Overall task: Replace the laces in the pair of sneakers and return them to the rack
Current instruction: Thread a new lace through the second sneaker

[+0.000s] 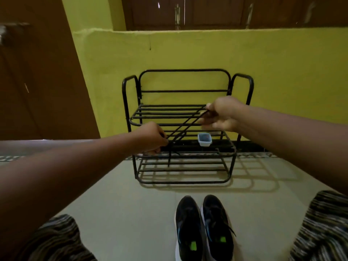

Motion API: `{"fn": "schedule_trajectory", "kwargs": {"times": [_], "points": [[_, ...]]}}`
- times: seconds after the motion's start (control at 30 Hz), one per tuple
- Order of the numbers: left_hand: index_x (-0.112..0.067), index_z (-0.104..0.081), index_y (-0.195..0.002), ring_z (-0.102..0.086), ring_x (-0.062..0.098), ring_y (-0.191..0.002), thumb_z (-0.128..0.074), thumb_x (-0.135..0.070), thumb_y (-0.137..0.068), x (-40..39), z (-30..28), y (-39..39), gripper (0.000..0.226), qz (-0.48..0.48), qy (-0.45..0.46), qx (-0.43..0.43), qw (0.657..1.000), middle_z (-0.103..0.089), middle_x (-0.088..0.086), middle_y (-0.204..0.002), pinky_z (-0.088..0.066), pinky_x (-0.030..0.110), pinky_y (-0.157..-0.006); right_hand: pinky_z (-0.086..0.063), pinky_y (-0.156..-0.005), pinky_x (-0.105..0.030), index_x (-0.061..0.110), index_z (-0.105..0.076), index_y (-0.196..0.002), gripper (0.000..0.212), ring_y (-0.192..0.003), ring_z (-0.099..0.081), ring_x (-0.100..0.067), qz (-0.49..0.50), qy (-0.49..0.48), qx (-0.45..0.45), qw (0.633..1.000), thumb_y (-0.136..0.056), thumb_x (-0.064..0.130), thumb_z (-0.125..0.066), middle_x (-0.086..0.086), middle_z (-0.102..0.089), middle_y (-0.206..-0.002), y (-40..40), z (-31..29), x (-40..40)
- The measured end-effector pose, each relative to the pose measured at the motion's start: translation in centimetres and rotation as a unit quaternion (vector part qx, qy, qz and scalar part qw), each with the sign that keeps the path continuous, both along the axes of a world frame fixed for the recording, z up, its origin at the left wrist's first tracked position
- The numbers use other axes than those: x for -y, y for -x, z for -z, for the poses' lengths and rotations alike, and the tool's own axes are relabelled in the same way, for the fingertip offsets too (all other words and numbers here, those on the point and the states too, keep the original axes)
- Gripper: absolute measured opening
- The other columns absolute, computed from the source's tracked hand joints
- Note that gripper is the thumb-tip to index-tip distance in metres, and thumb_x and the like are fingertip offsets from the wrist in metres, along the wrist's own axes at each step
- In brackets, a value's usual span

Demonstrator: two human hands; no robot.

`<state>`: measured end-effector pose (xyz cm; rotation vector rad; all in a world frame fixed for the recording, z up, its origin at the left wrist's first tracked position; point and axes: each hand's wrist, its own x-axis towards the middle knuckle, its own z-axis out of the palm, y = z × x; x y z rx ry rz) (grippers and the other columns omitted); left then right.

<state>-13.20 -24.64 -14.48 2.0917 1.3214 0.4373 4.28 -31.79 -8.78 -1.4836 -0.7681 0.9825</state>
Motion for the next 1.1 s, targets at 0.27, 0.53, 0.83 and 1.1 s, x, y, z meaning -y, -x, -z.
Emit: {"fn": "schedule_trajectory", "kwargs": {"times": [0.27, 0.53, 0.83, 1.1], "points": [[-0.008, -0.058, -0.103, -0.051, 0.014, -0.064, -0.039, -0.015, -0.099, -2.9, 2.4, -3.7, 0.021, -0.045, 0.042, 0.062, 0.996, -0.054, 0.007, -0.079, -0.041, 0.022, -0.05, -0.017, -0.038, -0.02, 0.012, -0.047, -0.079, 0.021, -0.041, -0.021, -0.011, -0.031, -0.002, 0.104, 0.994, -0.096, 0.007, -0.037, 0.001, -0.03, -0.056, -0.9, 1.6, -1.8], [-0.01, -0.055, -0.094, -0.054, 0.018, -0.067, -0.035, -0.017, -0.1, -6.3, 5.0, -3.6, 0.022, -0.141, 0.265, 0.334, 0.894, -0.055, 0.007, -0.071, -0.043, 0.028, -0.059, -0.03, -0.044, -0.024, 0.003, -0.067, -0.085, 0.021, -0.048, -0.036, -0.015, -0.155, 0.162, 0.416, 0.881, -0.091, 0.022, -0.06, -0.006, -0.048, -0.061, -6.4, 2.1, -3.2], [-0.013, -0.059, -0.111, -0.056, 0.018, -0.069, -0.041, -0.031, -0.1, -8.2, 8.6, -2.7, 0.028, -0.102, -0.011, -0.046, 0.994, -0.063, 0.009, -0.086, -0.047, 0.031, -0.061, -0.022, -0.045, -0.025, 0.008, -0.055, -0.083, 0.023, -0.047, -0.025, -0.016, 0.006, 0.135, 0.237, 0.962, -0.096, 0.026, -0.053, -0.005, -0.035, -0.06, -10.1, 5.4, -6.2], [-0.009, -0.065, -0.112, -0.044, 0.026, -0.122, -0.018, -0.033, -0.104, -5.8, 5.8, -5.1, 0.053, -0.022, 0.149, 0.09, 0.984, -0.048, 0.015, -0.135, -0.032, 0.033, -0.096, -0.043, -0.047, -0.027, 0.007, -0.052, -0.091, 0.026, -0.05, -0.05, -0.015, -0.045, 0.106, 0.05, 0.992, -0.101, 0.013, -0.029, -0.006, -0.056, -0.064, -6.6, 4.8, -6.5]]}}
